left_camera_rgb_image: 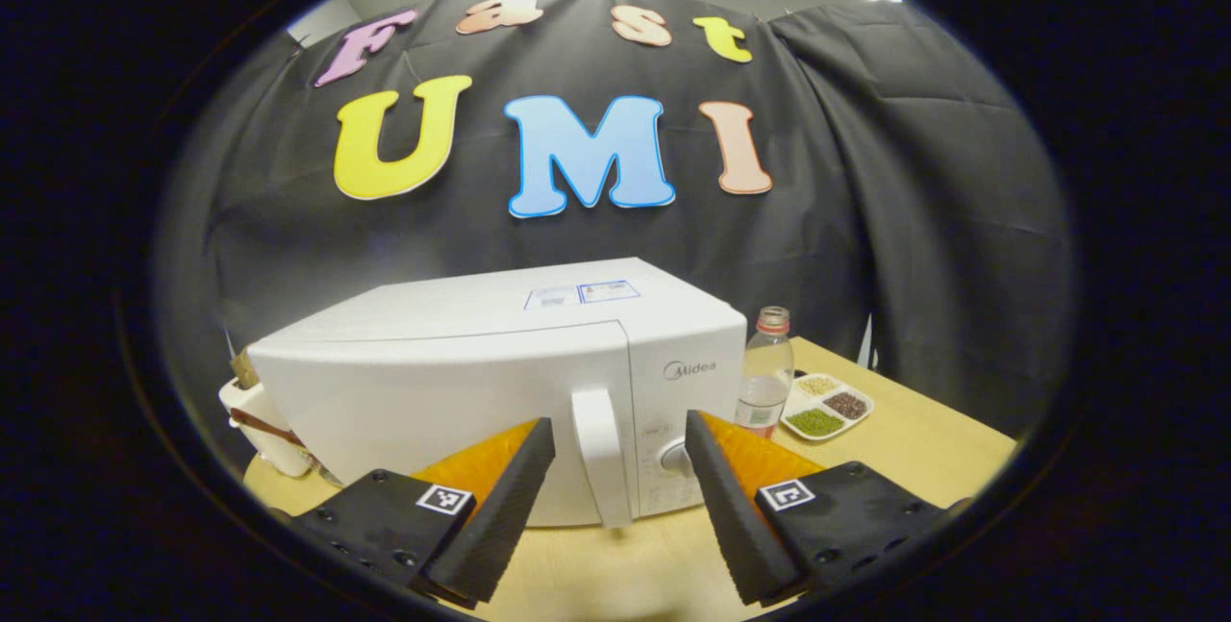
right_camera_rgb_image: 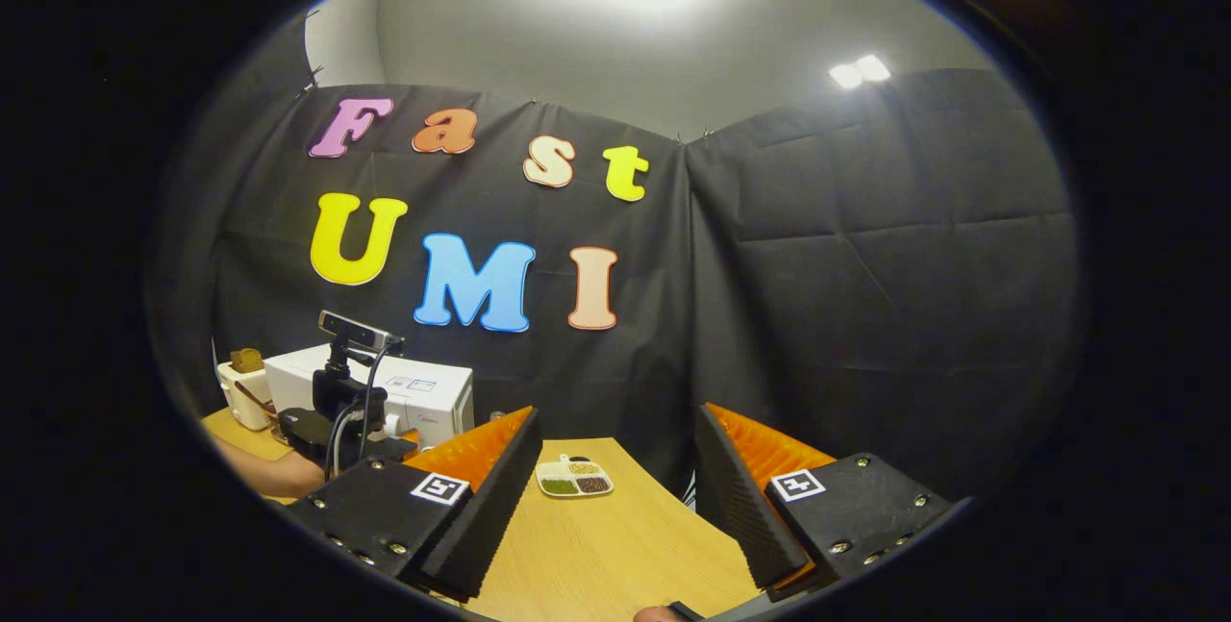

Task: Open the microwave oven with the left hand, put the food in, and close the microwave oven.

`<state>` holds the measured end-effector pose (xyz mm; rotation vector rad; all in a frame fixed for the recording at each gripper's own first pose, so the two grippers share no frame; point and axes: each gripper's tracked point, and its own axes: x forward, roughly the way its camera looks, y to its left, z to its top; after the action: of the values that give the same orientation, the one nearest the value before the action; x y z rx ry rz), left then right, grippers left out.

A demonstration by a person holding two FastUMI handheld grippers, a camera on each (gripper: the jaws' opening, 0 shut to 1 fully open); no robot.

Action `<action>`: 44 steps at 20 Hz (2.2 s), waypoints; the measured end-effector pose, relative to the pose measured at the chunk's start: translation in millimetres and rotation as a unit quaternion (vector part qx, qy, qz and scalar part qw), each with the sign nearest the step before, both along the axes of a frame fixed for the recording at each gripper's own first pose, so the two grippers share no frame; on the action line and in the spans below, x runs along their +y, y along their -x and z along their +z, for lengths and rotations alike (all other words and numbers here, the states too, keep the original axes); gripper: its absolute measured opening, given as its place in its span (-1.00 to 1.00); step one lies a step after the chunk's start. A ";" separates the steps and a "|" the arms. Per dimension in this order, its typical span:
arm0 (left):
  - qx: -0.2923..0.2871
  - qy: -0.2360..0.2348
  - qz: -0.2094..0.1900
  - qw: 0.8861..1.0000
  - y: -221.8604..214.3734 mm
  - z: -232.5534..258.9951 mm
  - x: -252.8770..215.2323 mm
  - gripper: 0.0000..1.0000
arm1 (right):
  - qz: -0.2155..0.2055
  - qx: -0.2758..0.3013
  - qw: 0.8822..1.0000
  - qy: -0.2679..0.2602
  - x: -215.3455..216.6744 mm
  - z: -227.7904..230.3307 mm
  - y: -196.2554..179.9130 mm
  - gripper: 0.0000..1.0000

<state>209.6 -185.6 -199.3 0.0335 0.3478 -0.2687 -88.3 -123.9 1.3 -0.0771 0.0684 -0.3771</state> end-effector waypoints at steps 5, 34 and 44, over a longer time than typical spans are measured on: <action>0.031 -0.020 0.016 0.999 -9.2 -27.1 -2.1 0.42 | 0.004 0.000 1.000 0.004 -4.0 -0.2 4.5 0.96; 0.084 0.019 0.022 0.996 126.5 -21.4 76.9 -0.74 | 0.178 0.011 0.983 -0.034 44.2 -29.9 -66.2 0.96; 0.092 0.000 0.070 0.993 206.1 -18.6 164.0 -0.50 | 0.315 0.049 0.947 -0.042 132.1 -54.6 -86.4 0.96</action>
<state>3.5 -21.6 -217.9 -0.0157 0.5318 -0.1324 -1.9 8.2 -53.3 -0.0307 0.1529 0.2716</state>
